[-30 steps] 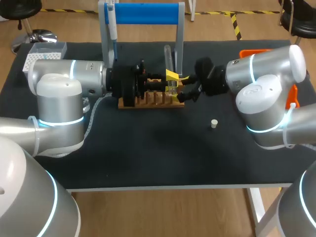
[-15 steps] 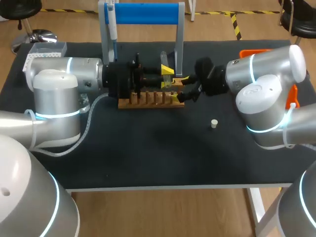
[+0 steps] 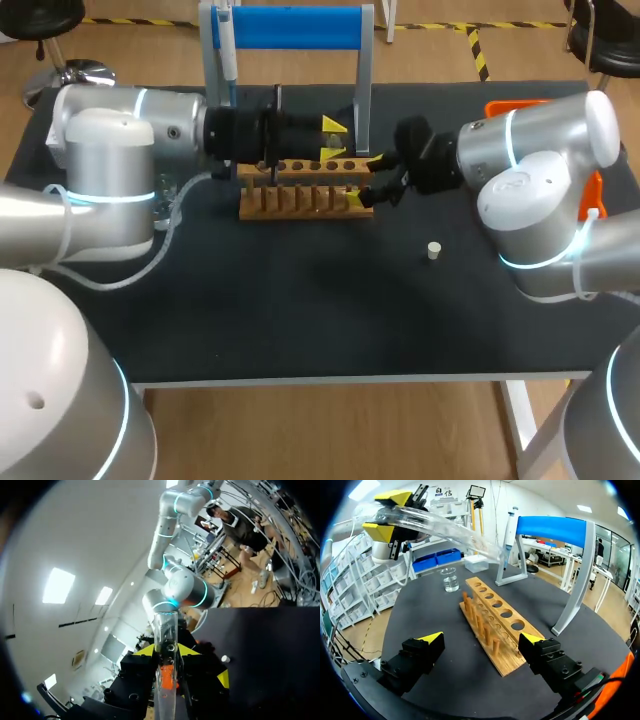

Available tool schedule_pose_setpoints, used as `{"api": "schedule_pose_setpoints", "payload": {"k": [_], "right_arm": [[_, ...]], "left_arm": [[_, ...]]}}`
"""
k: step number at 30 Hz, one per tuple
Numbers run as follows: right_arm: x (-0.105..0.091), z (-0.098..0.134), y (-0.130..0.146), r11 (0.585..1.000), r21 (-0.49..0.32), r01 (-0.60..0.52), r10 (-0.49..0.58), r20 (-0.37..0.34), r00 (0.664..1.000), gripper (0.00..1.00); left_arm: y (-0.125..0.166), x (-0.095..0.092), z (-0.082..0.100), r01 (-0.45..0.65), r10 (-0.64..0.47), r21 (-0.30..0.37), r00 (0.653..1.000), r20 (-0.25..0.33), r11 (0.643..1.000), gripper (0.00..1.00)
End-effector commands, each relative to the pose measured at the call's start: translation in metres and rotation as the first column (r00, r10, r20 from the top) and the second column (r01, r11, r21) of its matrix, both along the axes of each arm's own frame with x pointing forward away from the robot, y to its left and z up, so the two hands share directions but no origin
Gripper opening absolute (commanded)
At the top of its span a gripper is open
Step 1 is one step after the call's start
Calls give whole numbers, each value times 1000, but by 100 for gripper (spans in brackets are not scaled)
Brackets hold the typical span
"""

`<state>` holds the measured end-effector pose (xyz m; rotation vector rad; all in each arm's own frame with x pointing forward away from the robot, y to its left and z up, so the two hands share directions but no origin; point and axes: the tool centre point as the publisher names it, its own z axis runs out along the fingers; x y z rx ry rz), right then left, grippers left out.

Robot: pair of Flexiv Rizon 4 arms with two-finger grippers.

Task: Invert the test tube, pick up the pipette, mount the tip to pipette, aspirate from beaker and dispense into the tube, eject the tip, return the pipette, and cap with the stopper.

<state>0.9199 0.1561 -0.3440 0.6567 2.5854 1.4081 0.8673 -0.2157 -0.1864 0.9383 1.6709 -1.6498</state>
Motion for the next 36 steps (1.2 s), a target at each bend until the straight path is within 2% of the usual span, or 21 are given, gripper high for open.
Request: {"api": "schedule_pose_setpoints", "payload": {"k": [1, 5, 6, 13, 18, 23, 26, 32, 35, 36], "right_arm": [[0, 0, 0, 1000, -2, 0, 0, 0, 1000, 100], [0, 0, 0, 1000, -2, 0, 0, 0, 1000, 100], [0, 0, 0, 1000, -2, 0, 0, 0, 1000, 100], [0, 0, 0, 1000, -2, 0, 0, 0, 1000, 100], [0, 0, 0, 1000, -2, 0, 0, 0, 1000, 100], [0, 0, 0, 1000, -2, 0, 0, 0, 1000, 100], [0, 0, 0, 1000, -2, 0, 0, 0, 1000, 100], [0, 0, 0, 1000, -2, 0, 0, 0, 1000, 100], [0, 0, 0, 1000, -2, 0, 0, 0, 1000, 100], [0, 0, 0, 1000, -2, 0, 0, 0, 1000, 100]], "left_arm": [[1, 6, 1, -13, 13, 2, 997, -78, 1000, 0], [2, 10, -2, -36, 29, -29, 979, -201, 999, 0], [2, 11, -3, -49, 35, -50, 967, -251, 998, 0], [-2, 12, -5, -27, 10, -39, 921, -390, 999, 0], [-3, 16, -4, -16, 13, -3, 892, -452, 1000, 0], [2, 21, -2, -22, 22, 6, 854, -520, 1000, 0], [6, 26, 1, -34, 20, -15, 829, -559, 999, 0], [7, 38, 9, -30, -4, -46, 800, -600, 998, 0], [11, 46, 5, -28, 7, -23, 776, -631, 999, 0], [13, 50, 3, -12, 13, 5, 768, -640, 1000, 0]]}}
